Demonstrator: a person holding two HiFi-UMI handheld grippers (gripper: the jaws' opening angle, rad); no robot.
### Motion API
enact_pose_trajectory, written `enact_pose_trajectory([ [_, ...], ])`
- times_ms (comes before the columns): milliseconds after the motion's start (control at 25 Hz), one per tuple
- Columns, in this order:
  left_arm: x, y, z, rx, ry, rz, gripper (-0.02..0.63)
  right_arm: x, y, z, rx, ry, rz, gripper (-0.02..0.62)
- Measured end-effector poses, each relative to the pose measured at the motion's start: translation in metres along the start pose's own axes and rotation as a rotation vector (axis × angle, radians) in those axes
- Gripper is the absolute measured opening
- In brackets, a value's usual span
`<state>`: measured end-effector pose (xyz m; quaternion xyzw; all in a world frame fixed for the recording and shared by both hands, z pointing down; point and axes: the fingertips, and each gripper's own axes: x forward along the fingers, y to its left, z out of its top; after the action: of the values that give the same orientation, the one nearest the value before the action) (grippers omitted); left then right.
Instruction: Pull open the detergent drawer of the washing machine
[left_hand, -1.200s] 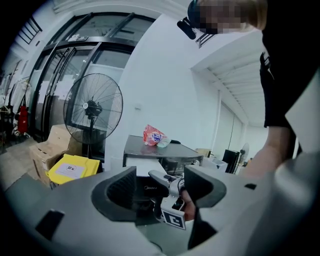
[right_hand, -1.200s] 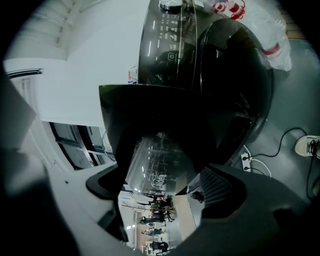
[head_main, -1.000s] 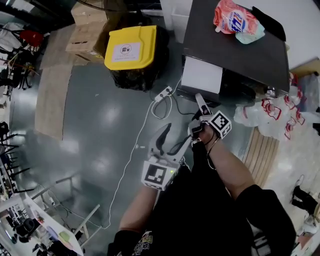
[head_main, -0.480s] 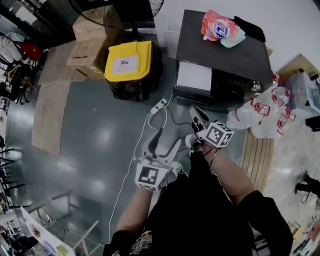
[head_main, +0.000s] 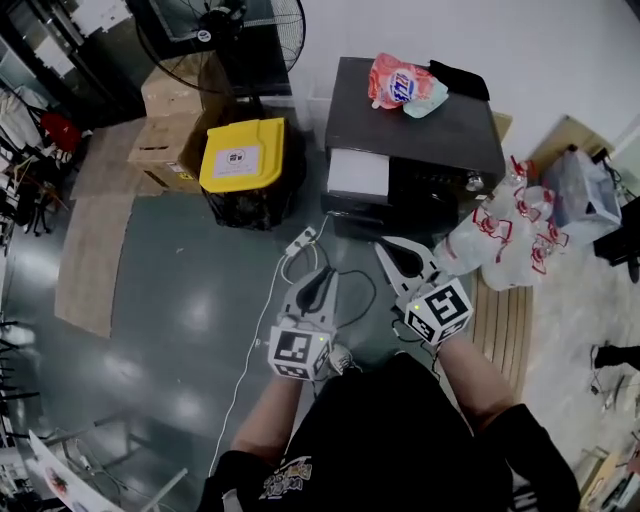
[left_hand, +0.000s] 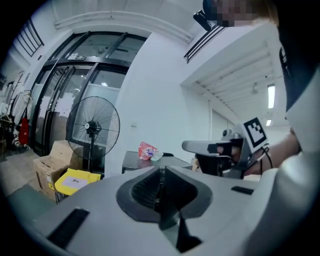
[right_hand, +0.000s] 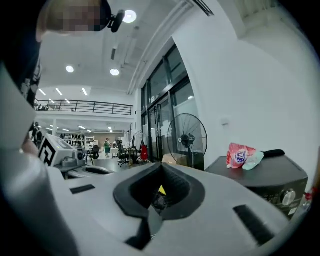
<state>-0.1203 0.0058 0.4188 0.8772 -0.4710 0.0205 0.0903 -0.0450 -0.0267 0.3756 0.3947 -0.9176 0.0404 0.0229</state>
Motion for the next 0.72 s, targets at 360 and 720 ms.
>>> enact_pose_trajectory([
  [360,-0.003,-0.078,-0.009,0.014,0.054,0.016,0.014,-0.081,0.007,0.011,-0.038,-0.001,0.054,0.002],
  [720,-0.017,-0.161,-0.033,0.017,0.111,0.048,0.014,-0.152,0.005,-0.003,0.013,0.001,0.111,0.003],
])
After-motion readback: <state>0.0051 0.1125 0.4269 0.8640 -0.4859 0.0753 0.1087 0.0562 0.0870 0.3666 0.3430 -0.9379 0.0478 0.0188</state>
